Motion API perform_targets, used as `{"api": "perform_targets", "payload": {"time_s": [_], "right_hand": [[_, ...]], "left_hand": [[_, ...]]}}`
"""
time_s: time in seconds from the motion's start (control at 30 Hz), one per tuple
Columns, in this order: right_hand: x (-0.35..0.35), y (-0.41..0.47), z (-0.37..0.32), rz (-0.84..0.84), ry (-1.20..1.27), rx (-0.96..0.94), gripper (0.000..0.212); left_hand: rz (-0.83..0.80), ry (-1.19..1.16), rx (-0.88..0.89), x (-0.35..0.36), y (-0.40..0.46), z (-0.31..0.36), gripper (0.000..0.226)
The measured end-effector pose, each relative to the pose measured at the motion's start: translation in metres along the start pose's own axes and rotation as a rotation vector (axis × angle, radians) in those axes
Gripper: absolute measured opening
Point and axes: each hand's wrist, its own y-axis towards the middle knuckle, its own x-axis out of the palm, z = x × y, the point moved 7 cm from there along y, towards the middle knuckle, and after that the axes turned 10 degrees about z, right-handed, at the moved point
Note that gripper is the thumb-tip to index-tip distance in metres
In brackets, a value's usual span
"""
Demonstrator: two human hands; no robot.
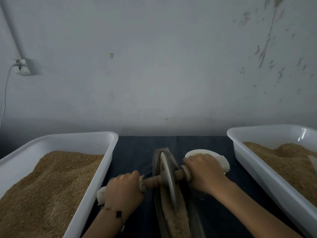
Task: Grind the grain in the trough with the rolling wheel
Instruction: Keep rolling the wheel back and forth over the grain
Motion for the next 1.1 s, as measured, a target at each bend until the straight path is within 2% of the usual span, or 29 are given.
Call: {"api": "perform_targets", "payload": {"time_s": [0.23,0.37,0.43,0.6,0.67,0.73,0.8,0.87,0.97,1.1], "right_hand": [[-0.008,-0.011,-0.006,0.111,-0.002,0.003,0.014],[-0.039,-0.051,-0.020,0.262,-0.004,-0.035,0.037],[-0.051,-0.074,-0.025,0.333,-0.003,-0.076,0.042],[-0.060,-0.102,-0.023,0.295,0.005,-0.131,0.050],[-0.055,-0.097,-0.018,0.253,0.027,-0.103,0.047],[-0.045,-0.086,-0.012,0.187,0.036,-0.046,0.041],[-0.028,-0.070,-0.001,0.090,0.018,0.029,0.027],[-0.010,-0.051,0.009,-0.001,0.033,0.093,0.020],[0.004,-0.019,0.013,0.027,0.025,0.092,0.019],[0.007,0.013,0.017,0.149,-0.040,0.033,0.011]], "left_hand": [[0.017,0.020,0.018,-0.007,0.000,0.002,0.024],[0.063,-0.002,0.092,-0.024,-0.035,0.013,0.021],[0.058,0.018,0.143,-0.038,-0.051,0.020,0.023],[0.157,0.003,0.284,-0.065,-0.075,0.033,0.068],[0.150,0.018,0.298,-0.063,-0.073,0.034,0.064],[0.126,-0.007,0.297,-0.056,-0.066,0.034,0.048],[0.116,0.065,0.239,-0.051,-0.049,0.031,0.027],[0.085,0.106,0.155,-0.038,-0.030,0.023,0.017],[0.102,0.101,0.081,-0.022,-0.002,0.013,0.017],[0.112,0.108,0.001,-0.009,0.029,0.004,0.016]]}}
